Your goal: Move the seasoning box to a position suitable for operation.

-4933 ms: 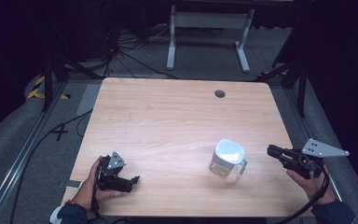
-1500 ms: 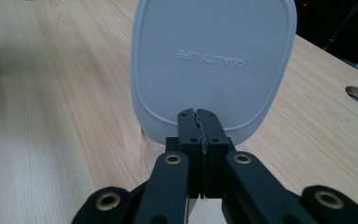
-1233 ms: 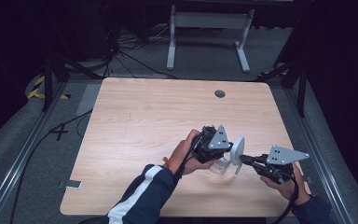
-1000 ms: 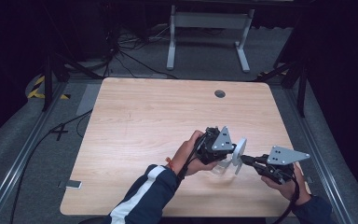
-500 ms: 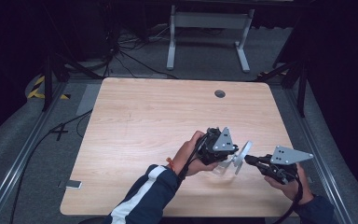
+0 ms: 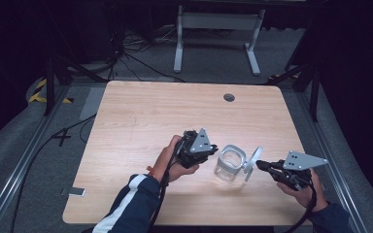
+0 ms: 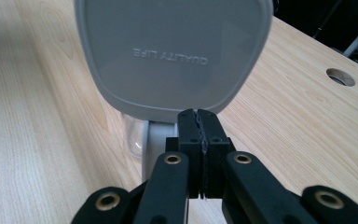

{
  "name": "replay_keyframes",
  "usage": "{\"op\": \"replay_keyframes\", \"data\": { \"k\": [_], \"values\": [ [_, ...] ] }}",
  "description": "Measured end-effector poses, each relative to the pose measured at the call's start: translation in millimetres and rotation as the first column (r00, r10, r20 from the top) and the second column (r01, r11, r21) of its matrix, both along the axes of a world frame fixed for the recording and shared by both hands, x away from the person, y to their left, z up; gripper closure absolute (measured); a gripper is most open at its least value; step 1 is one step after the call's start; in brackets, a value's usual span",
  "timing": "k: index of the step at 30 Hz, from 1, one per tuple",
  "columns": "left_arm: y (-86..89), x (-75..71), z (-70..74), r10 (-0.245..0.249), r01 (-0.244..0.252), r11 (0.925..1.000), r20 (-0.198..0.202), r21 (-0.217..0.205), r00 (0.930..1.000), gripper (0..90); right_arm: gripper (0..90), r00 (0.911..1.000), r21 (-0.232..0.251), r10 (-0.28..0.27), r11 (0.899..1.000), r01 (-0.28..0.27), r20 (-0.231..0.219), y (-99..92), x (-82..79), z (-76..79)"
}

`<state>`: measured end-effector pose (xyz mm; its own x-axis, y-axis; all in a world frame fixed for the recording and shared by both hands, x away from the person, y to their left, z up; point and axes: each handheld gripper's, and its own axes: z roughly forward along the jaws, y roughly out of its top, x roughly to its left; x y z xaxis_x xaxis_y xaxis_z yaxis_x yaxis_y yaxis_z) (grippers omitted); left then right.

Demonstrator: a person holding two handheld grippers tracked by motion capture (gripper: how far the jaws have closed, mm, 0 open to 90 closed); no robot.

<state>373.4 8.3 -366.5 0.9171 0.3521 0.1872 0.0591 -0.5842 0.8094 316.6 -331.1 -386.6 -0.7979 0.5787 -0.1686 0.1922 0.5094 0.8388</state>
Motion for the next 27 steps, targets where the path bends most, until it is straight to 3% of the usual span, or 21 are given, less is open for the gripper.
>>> {"op": "replay_keyframes", "data": {
  "k": [6, 7, 12, 18, 20, 21, 27],
  "values": [
    [41.5, 0.6, -16.7, 0.1, -0.099, 0.9942, -0.021, 0.042, 0.9948, 85.5, 89.7, 0.9999, 0.001, -0.015, 1.0, 0.015, -0.007, -6.3, -0.3, -0.6],
    [41.5, 0.6, -16.7, 0.1, -0.099, 0.9942, -0.021, 0.042, 0.9948, 85.3, 89.7, 0.9999, 0.001, -0.015, 1.0, 0.015, -0.007, -6.3, -0.3, -0.6],
    [78.2, -4.4, -35.2, 0.182, -0.178, 0.9804, -0.038, 0.084, 0.9827, 85.1, 89.7, 0.9996, -0.009, -0.028, 1.0, 0.028, -0.007, -11.1, -0.7, -0.6],
    [115.6, -10.8, -49.1, 0.255, -0.248, 0.9622, -0.056, 0.113, 0.9653, 84.2, 89.6, 0.9989, -0.015, -0.043, 0.999, 0.043, -0.016, -15.4, -0.8, -3.3],
    [128.4, -12.7, -54.8, 0.284, -0.275, 0.9538, -0.064, 0.12, 0.9566, 83.4, 89.6, 0.9988, -0.019, -0.045, 0.999, 0.045, -0.017, -16.6, -1.0, -3.8],
    [128.4, -12.7, -54.8, 0.284, -0.275, 0.9538, -0.064, 0.12, 0.9566, 83.2, 89.6, 0.9988, -0.019, -0.045, 0.999, 0.045, -0.017, -16.6, -1.0, -3.8],
    [160.9, -20.2, -66.8, 0.357, -0.344, 0.9273, -0.072, 0.147, 0.9312, 81.4, 89.6, 0.9989, -0.028, -0.046, 0.999, 0.046, -0.009, -19.1, -4.2, -2.8]
  ]
}}
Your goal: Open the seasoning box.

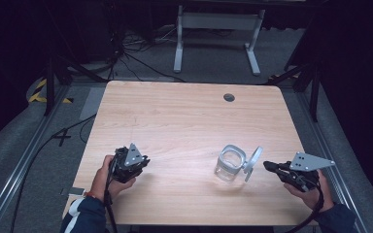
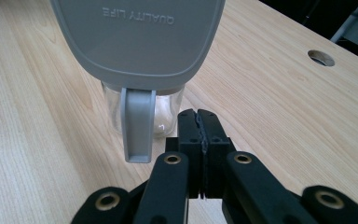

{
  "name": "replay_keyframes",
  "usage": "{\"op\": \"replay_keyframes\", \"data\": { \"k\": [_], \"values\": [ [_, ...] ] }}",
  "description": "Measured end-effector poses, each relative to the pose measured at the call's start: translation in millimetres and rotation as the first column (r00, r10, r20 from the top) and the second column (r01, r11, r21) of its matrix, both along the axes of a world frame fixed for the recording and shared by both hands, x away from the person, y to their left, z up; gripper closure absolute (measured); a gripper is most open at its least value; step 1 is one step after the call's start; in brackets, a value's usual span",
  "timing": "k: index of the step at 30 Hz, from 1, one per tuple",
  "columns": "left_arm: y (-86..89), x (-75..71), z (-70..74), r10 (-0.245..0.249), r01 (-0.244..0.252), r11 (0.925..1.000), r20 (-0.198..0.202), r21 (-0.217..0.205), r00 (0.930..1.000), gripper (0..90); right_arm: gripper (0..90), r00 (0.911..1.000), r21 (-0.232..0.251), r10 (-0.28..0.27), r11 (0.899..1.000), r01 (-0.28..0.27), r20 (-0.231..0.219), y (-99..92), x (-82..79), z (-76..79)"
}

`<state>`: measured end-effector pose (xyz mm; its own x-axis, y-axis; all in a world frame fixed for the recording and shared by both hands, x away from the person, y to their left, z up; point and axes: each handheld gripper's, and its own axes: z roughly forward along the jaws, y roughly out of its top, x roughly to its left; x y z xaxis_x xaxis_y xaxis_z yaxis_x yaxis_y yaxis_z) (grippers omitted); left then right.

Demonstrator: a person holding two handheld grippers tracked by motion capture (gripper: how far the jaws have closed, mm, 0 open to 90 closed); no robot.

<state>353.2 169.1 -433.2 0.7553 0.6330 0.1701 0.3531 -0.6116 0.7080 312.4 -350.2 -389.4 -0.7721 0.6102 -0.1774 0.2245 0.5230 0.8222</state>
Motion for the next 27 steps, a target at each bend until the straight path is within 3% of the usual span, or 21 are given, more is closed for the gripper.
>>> {"op": "replay_keyframes", "data": {
  "k": [3, 5, 12, 15, 22, 25, 27],
  "values": [
    [10.7, -4.9, -5.3, 0.03, -0.029, 0.9993, -0.011, 0.021, 0.9995, 80.7, 89.6, 1.0, -0.003, -0.003, 1.0, 0.004, 0.001, -2.3, -0.9, -1.3],
    [16.9, -6.8, -8.9, 0.047, -0.047, 0.9988, -0.015, 0.012, 0.9988, 80.0, 89.6, 1.0, -0.011, -0.006, 1.0, 0.006, 0.002, -4.9, -1.4, -2.0],
    [30.1, -10.9, -17.7, 0.06, -0.059, 0.998, -0.031, 0.023, 0.9977, 75.6, 87.9, 0.999, -0.026, -0.038, 0.999, 0.038, -0.025, -13.8, -4.2, -11.8],
    [33.9, -12.2, -21.6, 0.068, -0.068, 0.9977, -0.04, 0.005, 0.9969, 71.9, 85.5, 0.998, -0.043, -0.05, 0.998, 0.049, -0.038, -20.7, -6.2, -18.1],
    [39.5, -13.8, -29.4, 0.063, -0.063, 0.998, -0.075, 0.001, 0.9952, 60.6, 72.3, 0.9954, -0.041, -0.058, 0.998, 0.055, -0.076, -38.5, -8.4, -31.6],
    [40.0, -14.5, -33.2, 0.064, -0.064, 0.9979, -0.087, -0.003, 0.9941, 52.7, 61.1, 0.9906, -0.065, -0.102, 0.993, 0.096, -0.091, -46.5, -6.8, -42.8],
    [40.0, -15.1, -36.7, 0.067, -0.069, 0.9974, -0.103, -0.02, 0.9925, 50.5, 58.7, 0.9887, -0.073, -0.113, 0.992, 0.107, -0.098, -48.6, -6.3, -46.0]
  ]
}}
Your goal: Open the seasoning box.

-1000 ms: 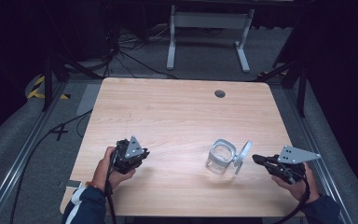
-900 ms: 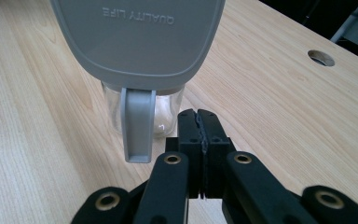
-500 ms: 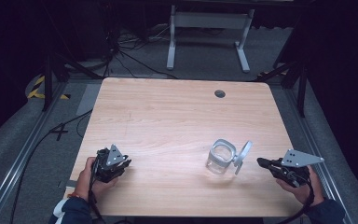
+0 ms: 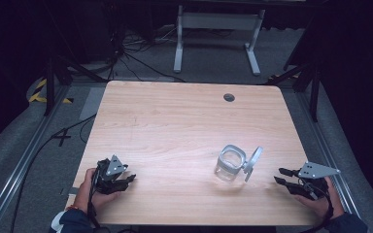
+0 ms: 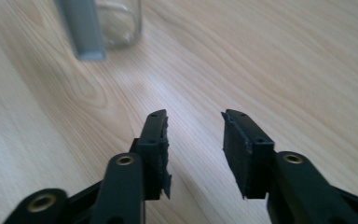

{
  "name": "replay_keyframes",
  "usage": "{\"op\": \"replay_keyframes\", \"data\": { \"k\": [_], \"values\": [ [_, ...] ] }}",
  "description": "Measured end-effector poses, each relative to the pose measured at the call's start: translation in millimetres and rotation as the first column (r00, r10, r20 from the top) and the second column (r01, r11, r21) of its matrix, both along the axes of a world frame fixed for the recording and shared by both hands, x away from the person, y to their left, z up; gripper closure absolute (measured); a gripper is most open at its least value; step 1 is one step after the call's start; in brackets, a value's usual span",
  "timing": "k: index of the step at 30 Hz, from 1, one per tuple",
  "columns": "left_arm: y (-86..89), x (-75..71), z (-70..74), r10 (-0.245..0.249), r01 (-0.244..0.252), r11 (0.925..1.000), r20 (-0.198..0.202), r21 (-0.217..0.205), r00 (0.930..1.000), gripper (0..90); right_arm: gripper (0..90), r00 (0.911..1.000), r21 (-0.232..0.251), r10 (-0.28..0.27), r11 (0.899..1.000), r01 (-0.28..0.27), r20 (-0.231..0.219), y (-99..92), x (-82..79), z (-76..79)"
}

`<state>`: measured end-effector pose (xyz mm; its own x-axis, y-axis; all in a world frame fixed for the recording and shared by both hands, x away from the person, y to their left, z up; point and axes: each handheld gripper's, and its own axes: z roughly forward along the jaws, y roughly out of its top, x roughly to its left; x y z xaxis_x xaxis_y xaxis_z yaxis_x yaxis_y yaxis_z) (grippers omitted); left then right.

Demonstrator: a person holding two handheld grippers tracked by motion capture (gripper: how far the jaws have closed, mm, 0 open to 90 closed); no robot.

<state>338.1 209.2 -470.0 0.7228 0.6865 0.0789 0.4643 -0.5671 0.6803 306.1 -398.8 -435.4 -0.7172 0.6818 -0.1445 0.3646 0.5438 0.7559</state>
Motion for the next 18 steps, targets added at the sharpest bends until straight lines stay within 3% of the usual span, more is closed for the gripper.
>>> {"op": "replay_keyframes", "data": {
  "k": [3, 5, 6, 8, 10, 12, 18],
  "values": [
    [3.2, -1.0, -2.3, 0.015, -0.015, 0.9997, 0.004, -0.02, 0.9999, 42.9, 49.0, 0.9991, 0.011, -0.03, 0.999, 0.03, -0.029, -8.0, 1.6, -11.5],
    [4.4, -1.4, -4.9, 0.022, -0.024, 0.9981, -0.024, -0.057, 0.9995, 33.5, 43.3, 0.9976, 0.02, -0.05, 0.999, 0.051, -0.049, -12.5, 1.7, -17.9],
    [4.5, -1.9, -7.6, 0.03, -0.032, 0.9957, -0.027, -0.087, 0.9992, 31.7, 42.3, 0.9968, 0.018, -0.057, 0.998, 0.058, -0.055, -14.1, 1.8, -20.0],
    [5.8, -1.8, -10.1, 0.041, -0.043, 0.9933, -0.028, -0.107, 0.9988, 27.8, 37.9, 0.995, 0.031, -0.068, 0.997, 0.07, -0.073, -19.0, 2.2, -25.2],
    [5.9, -2.2, -11.3, 0.046, -0.049, 0.9924, -0.025, -0.113, 0.9986, 23.7, 35.8, 0.9928, 0.045, -0.083, 0.995, 0.087, -0.086, -22.2, 2.7, -28.8],
    [6.7, -0.7, -10.3, 0.043, -0.044, 0.995, -0.018, -0.09, 0.9989, 22.1, 33.7, 0.9905, 0.058, -0.105, 0.992, 0.111, -0.089, -24.2, 3.3, -29.9],
    [6.2, -0.9, -11.1, 0.05, -0.053, 0.9934, -0.025, -0.102, 0.9984, 20.5, 28.8, 0.988, 0.061, -0.122, 0.99, 0.128, -0.095, -24.1, 4.8, -31.0]
  ]
}}
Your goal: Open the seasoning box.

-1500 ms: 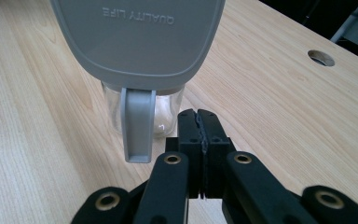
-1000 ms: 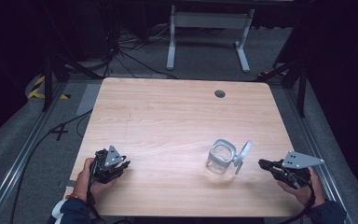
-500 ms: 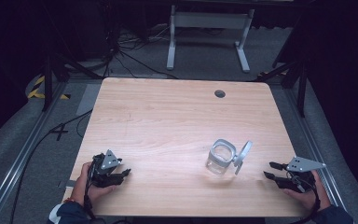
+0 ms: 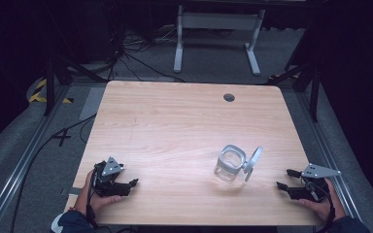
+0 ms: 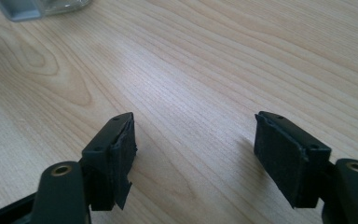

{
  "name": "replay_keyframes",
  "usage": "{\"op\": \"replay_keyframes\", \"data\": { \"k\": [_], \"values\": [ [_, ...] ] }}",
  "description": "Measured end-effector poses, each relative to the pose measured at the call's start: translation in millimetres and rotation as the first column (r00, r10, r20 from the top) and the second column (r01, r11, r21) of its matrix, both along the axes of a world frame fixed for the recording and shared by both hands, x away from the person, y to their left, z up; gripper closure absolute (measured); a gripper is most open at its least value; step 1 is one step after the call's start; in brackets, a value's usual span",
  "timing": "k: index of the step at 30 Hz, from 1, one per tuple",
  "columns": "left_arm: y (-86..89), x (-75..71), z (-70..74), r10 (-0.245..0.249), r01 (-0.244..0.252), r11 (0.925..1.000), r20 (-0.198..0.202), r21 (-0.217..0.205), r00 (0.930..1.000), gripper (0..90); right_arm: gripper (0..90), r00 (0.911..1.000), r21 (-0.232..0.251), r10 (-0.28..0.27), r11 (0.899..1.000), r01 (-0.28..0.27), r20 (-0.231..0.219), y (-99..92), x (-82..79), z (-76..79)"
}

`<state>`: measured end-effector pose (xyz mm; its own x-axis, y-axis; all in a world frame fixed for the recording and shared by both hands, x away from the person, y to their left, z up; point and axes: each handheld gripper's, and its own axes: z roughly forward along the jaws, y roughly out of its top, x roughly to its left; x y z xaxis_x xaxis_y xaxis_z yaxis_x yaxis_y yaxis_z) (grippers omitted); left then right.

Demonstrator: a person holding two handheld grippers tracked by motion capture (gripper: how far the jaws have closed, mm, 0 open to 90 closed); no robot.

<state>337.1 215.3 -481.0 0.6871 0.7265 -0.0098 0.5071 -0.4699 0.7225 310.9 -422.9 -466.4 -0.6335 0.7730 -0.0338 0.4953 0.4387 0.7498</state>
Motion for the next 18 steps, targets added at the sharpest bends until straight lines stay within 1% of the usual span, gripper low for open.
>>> {"op": "replay_keyframes", "data": {
  "k": [8, 15, 16, 18],
  "values": [
    [0.2, 0.3, 0.2, 0.001, -0.001, 1.0, 0.009, 0.008, 1.0, 20.5, 27.9, 1.0, -0.003, -0.001, 1.0, 0.001, 0.002, 0.8, 0.1, 0.0],
    [-0.1, -0.1, 0.1, 0.005, -0.006, 1.0, 0.007, 0.006, 1.0, 20.4, 27.7, 1.0, -0.002, -0.001, 1.0, 0.001, 0.0, 1.1, -0.1, 0.0],
    [0.0, -0.4, 0.7, 0.007, -0.007, 0.9999, 0.0, 0.012, 1.0, 20.4, 27.7, 1.0, -0.001, -0.002, 1.0, 0.002, -0.001, 1.1, 0.0, 0.0],
    [-0.1, -0.4, 0.3, 0.008, -0.008, 0.9999, 0.003, 0.008, 1.0, 20.4, 27.6, 1.0, -0.001, -0.002, 1.0, 0.002, -0.001, 1.1, 0.1, 0.0]
  ]
}}
